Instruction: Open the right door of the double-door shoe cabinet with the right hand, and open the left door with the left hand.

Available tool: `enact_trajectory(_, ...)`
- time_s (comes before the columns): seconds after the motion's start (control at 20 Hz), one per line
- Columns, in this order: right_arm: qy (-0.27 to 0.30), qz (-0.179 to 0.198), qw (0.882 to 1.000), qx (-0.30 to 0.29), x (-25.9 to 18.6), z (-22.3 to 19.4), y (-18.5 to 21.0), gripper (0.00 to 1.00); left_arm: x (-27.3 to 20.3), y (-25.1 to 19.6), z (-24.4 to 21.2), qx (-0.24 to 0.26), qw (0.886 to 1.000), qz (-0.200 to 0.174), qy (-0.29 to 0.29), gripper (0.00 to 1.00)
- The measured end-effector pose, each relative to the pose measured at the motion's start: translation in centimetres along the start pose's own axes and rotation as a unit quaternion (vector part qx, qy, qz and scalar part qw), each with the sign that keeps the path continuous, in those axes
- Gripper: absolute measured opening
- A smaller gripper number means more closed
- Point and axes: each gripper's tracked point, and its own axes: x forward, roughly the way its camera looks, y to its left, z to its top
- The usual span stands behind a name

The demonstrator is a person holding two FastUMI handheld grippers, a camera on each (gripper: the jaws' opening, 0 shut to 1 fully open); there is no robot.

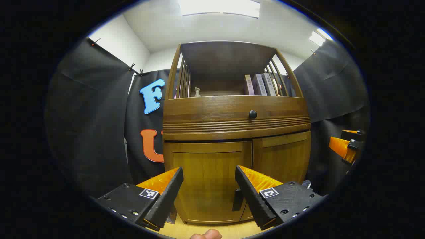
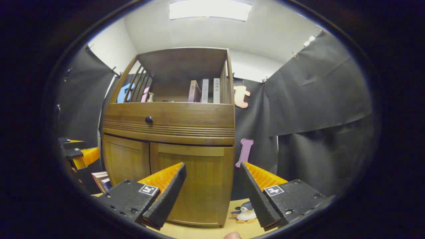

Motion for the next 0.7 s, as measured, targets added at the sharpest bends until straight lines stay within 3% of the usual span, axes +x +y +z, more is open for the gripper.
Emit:
enact_trajectory(0.05, 0.002, 0.001, 1.0, 0.0, 0.2, -0.2, 0.1, 1.0, 0.1, 0.2, 0.0, 0.002, 1.0, 0.003, 0.0, 0.94)
enact_trajectory(0.7, 0.036, 0.04, 0.999, 0.006, 2.7, -3.1, 3.3, 1.0, 0.3, 1.6, -0.4, 0.012, 1.0, 0.019, 0.005, 0.94)
